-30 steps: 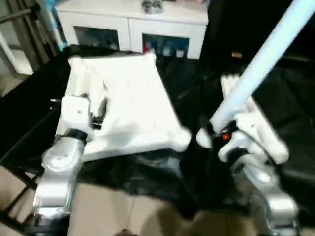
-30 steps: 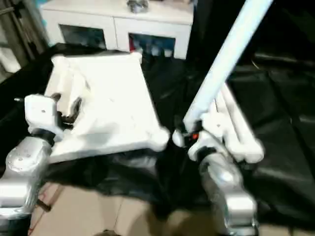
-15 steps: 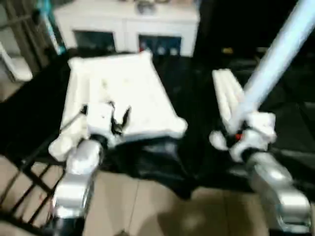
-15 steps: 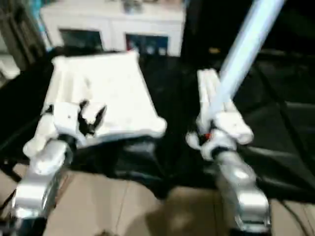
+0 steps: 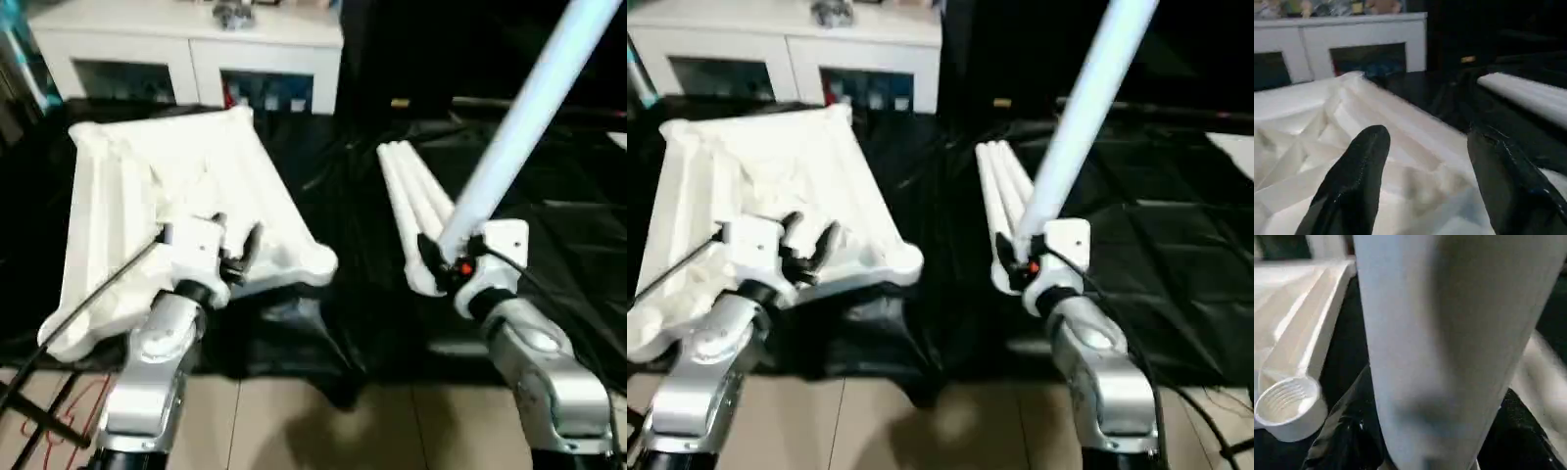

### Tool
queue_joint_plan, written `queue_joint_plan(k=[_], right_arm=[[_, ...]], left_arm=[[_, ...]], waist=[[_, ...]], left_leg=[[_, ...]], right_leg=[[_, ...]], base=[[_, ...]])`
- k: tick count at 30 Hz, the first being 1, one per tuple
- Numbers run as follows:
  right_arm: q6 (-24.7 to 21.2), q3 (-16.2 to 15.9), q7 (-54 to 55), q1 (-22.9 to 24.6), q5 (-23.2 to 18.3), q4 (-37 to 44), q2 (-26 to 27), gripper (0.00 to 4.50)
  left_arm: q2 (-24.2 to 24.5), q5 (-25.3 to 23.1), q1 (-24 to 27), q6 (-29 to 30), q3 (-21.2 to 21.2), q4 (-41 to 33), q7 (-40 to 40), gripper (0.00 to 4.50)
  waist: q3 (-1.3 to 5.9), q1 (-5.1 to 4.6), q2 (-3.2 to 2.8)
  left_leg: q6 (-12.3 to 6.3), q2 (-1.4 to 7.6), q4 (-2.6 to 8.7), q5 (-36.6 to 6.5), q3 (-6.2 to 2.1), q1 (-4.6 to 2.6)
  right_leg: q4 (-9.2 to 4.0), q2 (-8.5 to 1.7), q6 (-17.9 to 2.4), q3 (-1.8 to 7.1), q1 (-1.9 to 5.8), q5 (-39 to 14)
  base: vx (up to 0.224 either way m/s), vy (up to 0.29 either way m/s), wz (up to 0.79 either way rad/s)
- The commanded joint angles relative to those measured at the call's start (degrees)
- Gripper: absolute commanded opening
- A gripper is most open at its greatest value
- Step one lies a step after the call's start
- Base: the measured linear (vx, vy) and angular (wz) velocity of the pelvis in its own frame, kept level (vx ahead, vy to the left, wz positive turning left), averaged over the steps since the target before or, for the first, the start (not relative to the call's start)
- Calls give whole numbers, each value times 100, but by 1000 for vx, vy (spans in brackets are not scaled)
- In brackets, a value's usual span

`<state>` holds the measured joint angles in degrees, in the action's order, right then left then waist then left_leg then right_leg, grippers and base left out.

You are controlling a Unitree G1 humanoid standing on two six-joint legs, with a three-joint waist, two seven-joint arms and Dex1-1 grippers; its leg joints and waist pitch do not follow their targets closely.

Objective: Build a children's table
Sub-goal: Move to table

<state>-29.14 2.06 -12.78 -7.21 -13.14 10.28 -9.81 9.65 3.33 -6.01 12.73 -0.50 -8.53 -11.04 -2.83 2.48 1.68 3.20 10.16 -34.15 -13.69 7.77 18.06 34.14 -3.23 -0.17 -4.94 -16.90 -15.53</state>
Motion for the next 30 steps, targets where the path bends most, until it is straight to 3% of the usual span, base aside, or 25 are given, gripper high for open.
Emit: queue_joint_plan(k=[1,2,3,4,5,6,7,8,9,10,11,12,13,14,15,16,17,18,19,20,22,24,26,28,30], right_arm=[[79,-177,-99,-152,98,26,-80,193],[22,-286,-217,-153,108,27,-146,193],[0,-437,-357,-143,153,37,-234,193],[41,-450,-359,-135,168,39,-229,193],[29,-416,-329,-129,136,39,-189,193],[4,-359,-285,-128,81,33,-128,193],[5,-351,-230,-141,127,16,-124,193],[26,-340,-203,-145,157,1,-121,193],[52,-339,-191,-148,185,-10,-126,193],[62,-313,-151,-140,198,-9,-113,193],[65,-293,-126,-143,197,-17,-99,193],[34,-254,-111,-129,160,-7,-83,193],[8,-209,-120,-103,76,26,-65,193],[-18,-166,-171,-67,-32,83,-56,193],[-31,-142,-208,-39,-110,125,-57,193],[-8,-114,-256,-21,-188,160,-51,193],[2,-105,-285,-27,-196,164,-51,193],[16,-93,-322,-45,-196,162,-49,193],[21,-81,-409,-69,-251,149,-52,193],[19,-73,-471,-92,-278,132,-47,193],[34,-84,-553,-168,-314,103,-54,193],[193,-136,-672,-275,-299,19,-124,193],[202,-148,-750,-363,-286,-65,-213,193],[176,-125,-864,-430,-333,-135,-269,193],[204,-110,-981,-472,-347,-170,-315,193]], left_arm=[[14,-76,15,82,49,-73,14,295],[12,-72,11,87,46,-82,18,295],[11,-57,13,100,42,-101,18,295],[14,-62,10,113,34,-106,21,295],[24,-71,12,111,24,-110,20,295],[40,-85,9,108,8,-110,20,295],[50,-76,6,112,-2,-106,5,295],[58,-53,8,98,-12,-106,-23,295],[62,-34,9,90,-18,-106,-42,295],[59,3,13,98,-25,-115,-74,295],[58,28,7,107,-27,-115,-95,295],[30,103,17,40,-27,-127,-154,295],[13,197,33,28,-39,-163,-264,295],[82,276,68,-21,-158,-205,-532,295],[135,322,94,-47,-245,-236,-725,295],[235,413,115,8,-375,-268,-1033,295],[286,459,116,36,-434,-275,-1157,295],[411,520,112,62,-575,-277,-1427,295],[561,539,85,17,-716,-223,-1725,295],[660,543,63,-26,-800,-178,-1909,295],[847,762,-31,34,-890,-21,-2535,321],[1126,805,-183,80,-1057,210,-3162,328],[1390,771,-327,166,-1232,418,-3588,346],[1607,665,-460,307,-1405,623,-3832,365],[1768,581,-596,246,-1526,877,-4058,376]], waist=[[472,-160,-129],[507,-291,-172],[492,-294,-39],[456,-288,-39],[429,-203,106],[397,103,184],[350,172,229],[312,204,212],[377,193,-76],[407,69,-202],[502,-121,-347],[578,-256,-301],[459,-94,-294],[497,-91,-213],[500,-6,-108],[478,-2,221],[438,180,345],[426,183,353],[463,121,290],[439,58,203],[381,-16,30],[267,-85,14],[170,-124,-2],[163,-127,-7],[184,-113,-23]], left_leg=[[-1294,370,459,673,-378,-464],[-2300,732,371,1340,-780,-1076],[-3741,666,417,2208,-1302,-846],[-3818,317,292,2359,-1187,-667],[-3379,-220,67,2232,-941,-165],[-2567,-778,-510,916,-434,648],[-1325,-399,-697,60,-405,767],[-971,-264,-603,51,-413,811],[-632,9,53,711,-349,490],[-842,131,199,976,-445,162],[-1694,338,179,1657,-863,-308],[-3082,764,93,2856,-1344,-935],[-3117,624,70,3569,-1091,-561],[-3012,574,83,3988,-986,-510],[-2686,356,12,4500,-681,-341],[-2133,-79,-189,3422,-355,-35],[-1424,-423,-338,1455,-227,327],[-1155,-297,-279,921,-262,354],[-691,-225,-56,1014,-284,397],[-452,-205,32,982,-238,326],[-250,-34,194,383,-264,260],[-47,84,314,-881,-228,186],[174,110,359,-2217,-163,86],[224,85,347,-2441,-166,27],[193,91,372,-2133,-173,98]], right_leg=[[-38,-45,-814,38,-41,75],[312,-144,-524,6,-693,-199],[593,-227,90,51,-774,-492],[316,-289,160,199,-657,-286],[0,-439,265,351,-200,252],[-311,-923,339,746,663,1192],[-426,-1010,-571,1111,762,1918],[-399,-968,-930,1028,824,2119],[-149,-343,-1015,423,679,2171],[-24,-136,-791,137,492,1647],[473,125,-483,-44,11,955],[839,-31,116,56,-787,-789],[936,-109,432,167,-842,-401],[885,-138,541,209,-865,41],[634,-191,487,321,-928,1046],[-31,-432,310,657,-693,2169],[-79,-773,508,1044,-310,2427],[-181,-919,255,1112,-271,2586],[14,-673,-88,884,-147,3354],[19,-436,-287,726,-221,3294],[-47,-361,-743,594,-265,1579],[-224,-338,-918,566,-331,-459],[-413,-370,-650,582,-470,-2532],[-500,-393,-348,588,-533,-3282],[-522,-413,-241,602,-502,-3209]], base=[[314,27,17],[237,9,14],[192,-40,2],[83,-41,-7],[125,-89,10],[118,-21,60],[212,22,73],[170,70,56],[105,61,23],[81,9,5],[81,9,5],[141,-30,-13],[108,-18,-10],[108,-18,-10],[0,0,0],[-58,-28,17],[-58,-28,17],[-40,-53,20],[-10,-72,6],[-10,-72,6],[-67,-43,-3],[-96,-22,0],[-101,-11,5],[-79,-2,3],[-72,1,0]])
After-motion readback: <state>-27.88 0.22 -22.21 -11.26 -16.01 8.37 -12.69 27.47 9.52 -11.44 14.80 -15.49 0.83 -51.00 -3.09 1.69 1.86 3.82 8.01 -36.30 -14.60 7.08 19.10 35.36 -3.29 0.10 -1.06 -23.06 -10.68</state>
